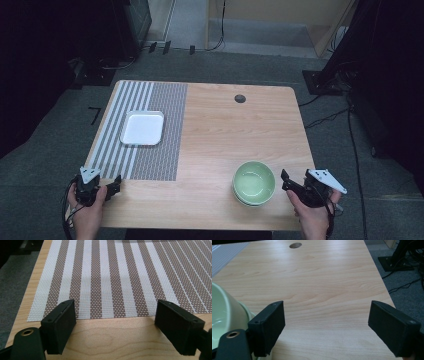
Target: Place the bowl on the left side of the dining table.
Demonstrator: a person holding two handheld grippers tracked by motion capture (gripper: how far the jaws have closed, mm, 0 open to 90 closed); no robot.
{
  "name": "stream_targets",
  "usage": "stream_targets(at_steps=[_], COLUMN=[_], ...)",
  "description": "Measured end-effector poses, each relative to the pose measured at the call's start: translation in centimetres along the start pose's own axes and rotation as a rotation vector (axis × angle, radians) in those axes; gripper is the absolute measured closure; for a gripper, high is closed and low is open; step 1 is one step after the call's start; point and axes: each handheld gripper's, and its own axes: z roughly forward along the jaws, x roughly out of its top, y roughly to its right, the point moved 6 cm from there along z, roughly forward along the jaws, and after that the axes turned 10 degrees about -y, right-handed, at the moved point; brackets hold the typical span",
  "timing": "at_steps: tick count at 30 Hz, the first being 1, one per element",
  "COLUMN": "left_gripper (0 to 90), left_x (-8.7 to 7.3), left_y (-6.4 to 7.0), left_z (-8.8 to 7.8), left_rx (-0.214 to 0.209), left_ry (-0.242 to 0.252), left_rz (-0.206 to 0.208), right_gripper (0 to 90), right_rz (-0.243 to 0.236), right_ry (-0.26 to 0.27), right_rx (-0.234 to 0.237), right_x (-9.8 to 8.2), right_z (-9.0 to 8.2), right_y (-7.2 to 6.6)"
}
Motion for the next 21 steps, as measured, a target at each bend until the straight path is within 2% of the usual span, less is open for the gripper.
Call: stream_targets(at_steps=[8,10,13,18,21], left_gripper=[16.8,16.8,16.8,16.8,16.8], left_x=[0.0,0.0,0.0,0.0,0.0], left_y=[0.0,0.0,0.0,0.0,0.0], left_z=[0.0,0.0,0.0,0.0,0.0], left_rx=[0.0,0.0,0.0,0.0,0.0], left_ry=[0.0,0.0,0.0,0.0,0.0], left_rz=[0.0,0.0,0.0,0.0,0.0], right_gripper=[13.8,15.3,18.1,19.2,24.0], right_rz=[-0.028,-0.04,-0.054,-0.088,-0.102], right_ry=[0.031,0.064,0.083,0.084,0.083], right_rx=[0.036,0.045,0.054,0.094,0.114], right_x=[0.7,0.8,0.9,0.7,0.5], right_z=[-1.2,-1.6,-2.0,-2.0,-2.0], right_y=[-1.7,-2.1,-2.7,-4.0,-4.8])
